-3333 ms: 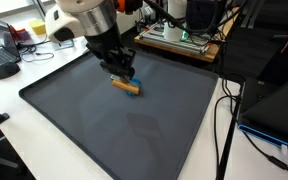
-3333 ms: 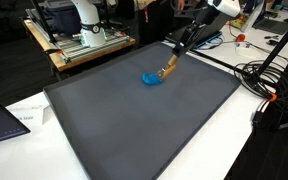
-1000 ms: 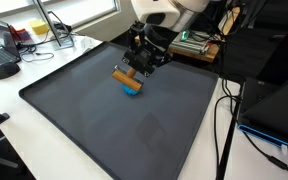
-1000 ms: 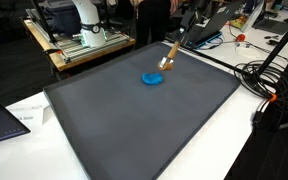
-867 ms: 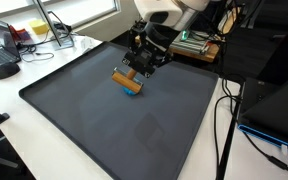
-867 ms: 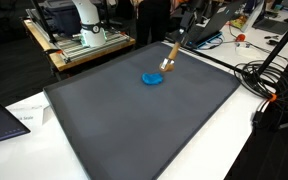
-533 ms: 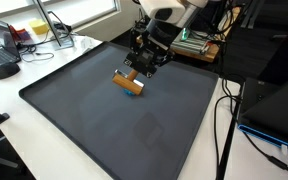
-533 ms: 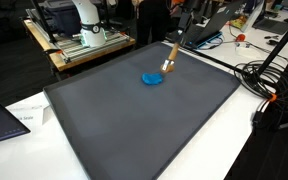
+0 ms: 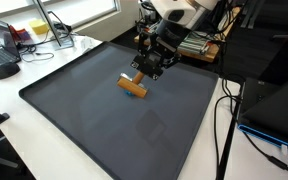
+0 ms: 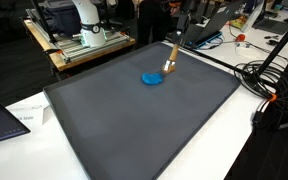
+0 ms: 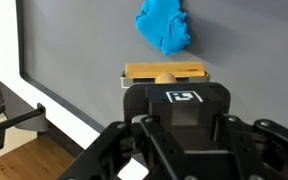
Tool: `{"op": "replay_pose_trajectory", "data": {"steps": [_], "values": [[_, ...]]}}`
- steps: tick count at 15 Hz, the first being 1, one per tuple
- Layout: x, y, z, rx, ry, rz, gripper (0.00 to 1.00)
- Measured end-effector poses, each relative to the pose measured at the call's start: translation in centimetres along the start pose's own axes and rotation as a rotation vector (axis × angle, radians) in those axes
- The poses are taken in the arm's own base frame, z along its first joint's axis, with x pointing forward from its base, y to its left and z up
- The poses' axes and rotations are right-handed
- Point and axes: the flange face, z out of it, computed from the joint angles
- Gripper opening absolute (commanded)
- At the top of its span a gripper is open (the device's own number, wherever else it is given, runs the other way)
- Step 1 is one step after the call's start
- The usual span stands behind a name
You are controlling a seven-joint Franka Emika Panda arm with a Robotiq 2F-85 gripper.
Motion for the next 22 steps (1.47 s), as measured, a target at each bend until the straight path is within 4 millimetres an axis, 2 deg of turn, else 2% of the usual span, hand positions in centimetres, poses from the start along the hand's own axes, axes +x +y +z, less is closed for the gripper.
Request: {"op": "replay_pose_trajectory", "data": {"steps": [4, 7, 9, 15, 18, 22], "values": [[-0.6, -0.9, 0.2, -0.009, 0.002, -0.007, 0.22], [-0.5, -0.2, -0.1, -0.004, 0.006, -0.008, 0.22], [-0.2, 2.0, -0.3, 0.035, 0.010, 0.007, 0.22], [0.2, 11.6, 0.5, 0.291, 0.049, 0.056, 0.22], [-0.9, 15.0, 1.6, 0.404, 0.057, 0.090, 0.22], [-3.0, 18.4, 4.1, 0.553, 0.055, 0.145, 0.22]]}}
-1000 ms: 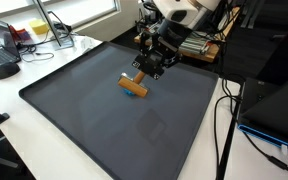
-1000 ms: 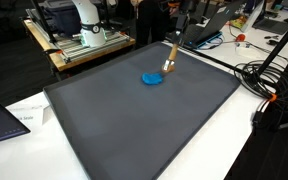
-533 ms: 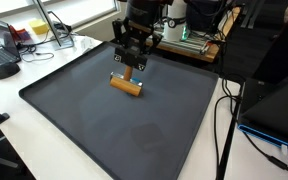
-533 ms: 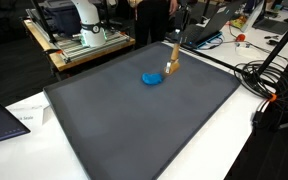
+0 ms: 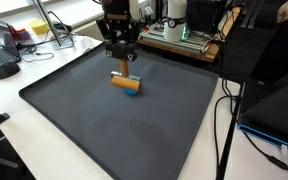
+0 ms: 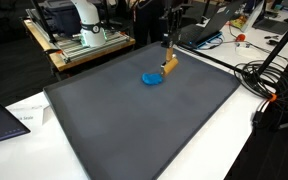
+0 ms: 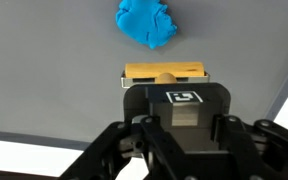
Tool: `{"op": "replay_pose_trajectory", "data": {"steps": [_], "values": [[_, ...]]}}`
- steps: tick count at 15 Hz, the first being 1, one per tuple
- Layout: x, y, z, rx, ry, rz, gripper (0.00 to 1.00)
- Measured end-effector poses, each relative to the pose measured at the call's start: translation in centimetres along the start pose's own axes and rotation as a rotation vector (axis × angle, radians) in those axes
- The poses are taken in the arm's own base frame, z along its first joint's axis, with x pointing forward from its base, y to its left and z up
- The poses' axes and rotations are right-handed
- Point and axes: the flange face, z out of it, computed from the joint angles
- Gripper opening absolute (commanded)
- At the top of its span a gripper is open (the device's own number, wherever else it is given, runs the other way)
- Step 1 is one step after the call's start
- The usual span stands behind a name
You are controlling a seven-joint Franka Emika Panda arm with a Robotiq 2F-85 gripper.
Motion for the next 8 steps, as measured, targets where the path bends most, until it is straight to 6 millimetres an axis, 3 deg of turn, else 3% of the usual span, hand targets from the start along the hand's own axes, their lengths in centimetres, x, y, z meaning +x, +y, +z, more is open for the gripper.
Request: {"op": "replay_pose_trajectory", "data": {"steps": [8], "values": [[-3.2, 8.7, 0.9, 0.175, 0.028, 0.119, 0.22]]}}
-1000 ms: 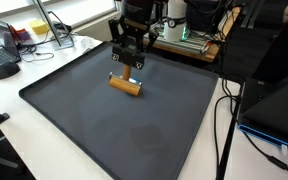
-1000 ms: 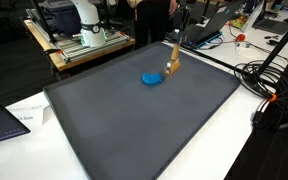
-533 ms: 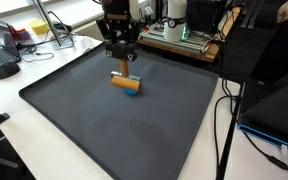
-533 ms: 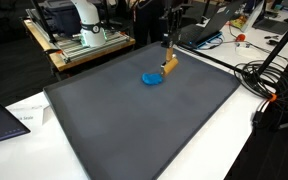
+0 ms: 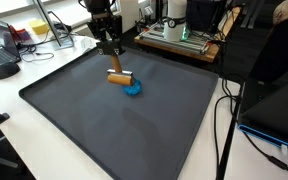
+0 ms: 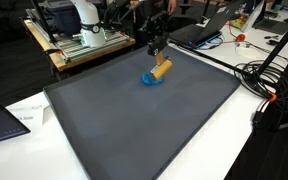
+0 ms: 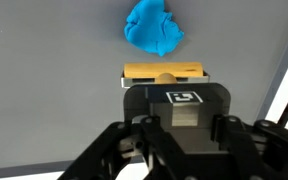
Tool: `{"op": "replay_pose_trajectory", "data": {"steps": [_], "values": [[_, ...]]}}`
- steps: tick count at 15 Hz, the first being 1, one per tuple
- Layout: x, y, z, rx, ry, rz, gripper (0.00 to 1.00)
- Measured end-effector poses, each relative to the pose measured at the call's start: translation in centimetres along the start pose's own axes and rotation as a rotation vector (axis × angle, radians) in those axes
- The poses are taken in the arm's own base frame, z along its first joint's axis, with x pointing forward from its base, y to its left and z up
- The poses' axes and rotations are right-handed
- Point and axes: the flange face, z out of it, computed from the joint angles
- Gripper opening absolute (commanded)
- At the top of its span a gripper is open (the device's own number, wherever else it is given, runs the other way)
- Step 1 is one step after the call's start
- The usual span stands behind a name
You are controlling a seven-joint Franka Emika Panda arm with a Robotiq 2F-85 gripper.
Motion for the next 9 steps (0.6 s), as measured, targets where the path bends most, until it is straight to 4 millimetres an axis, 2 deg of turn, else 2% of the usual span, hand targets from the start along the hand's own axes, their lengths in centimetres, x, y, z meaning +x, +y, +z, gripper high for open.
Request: {"op": "replay_pose_trajectory", "data": {"steps": [5, 9], "values": [[-1.4, 4.5, -0.2, 0.083, 0.038, 0.074, 0.22], [-2.3, 6.9, -0.2, 0.140, 0.066, 0.116, 0.22]]}}
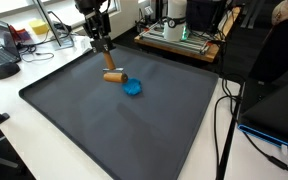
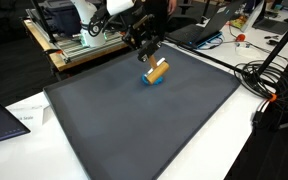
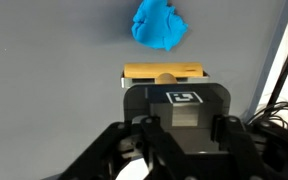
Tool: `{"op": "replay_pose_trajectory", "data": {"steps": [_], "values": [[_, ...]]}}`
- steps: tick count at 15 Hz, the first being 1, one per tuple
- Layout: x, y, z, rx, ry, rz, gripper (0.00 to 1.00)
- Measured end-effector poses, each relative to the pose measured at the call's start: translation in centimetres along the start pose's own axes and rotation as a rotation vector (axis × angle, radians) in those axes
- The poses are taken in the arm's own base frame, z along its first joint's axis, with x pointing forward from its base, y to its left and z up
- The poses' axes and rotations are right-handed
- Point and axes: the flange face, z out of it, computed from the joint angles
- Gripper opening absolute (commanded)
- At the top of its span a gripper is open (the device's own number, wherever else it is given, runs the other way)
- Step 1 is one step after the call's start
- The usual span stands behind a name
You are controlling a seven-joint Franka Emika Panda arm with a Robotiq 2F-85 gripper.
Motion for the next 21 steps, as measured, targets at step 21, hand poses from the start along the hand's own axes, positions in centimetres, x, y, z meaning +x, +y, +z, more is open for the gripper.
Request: {"op": "replay_pose_trajectory", "data": {"steps": [21], "values": [[-1.5, 3.6, 1.8, 0.089, -0.001, 0.093, 0.22]]}}
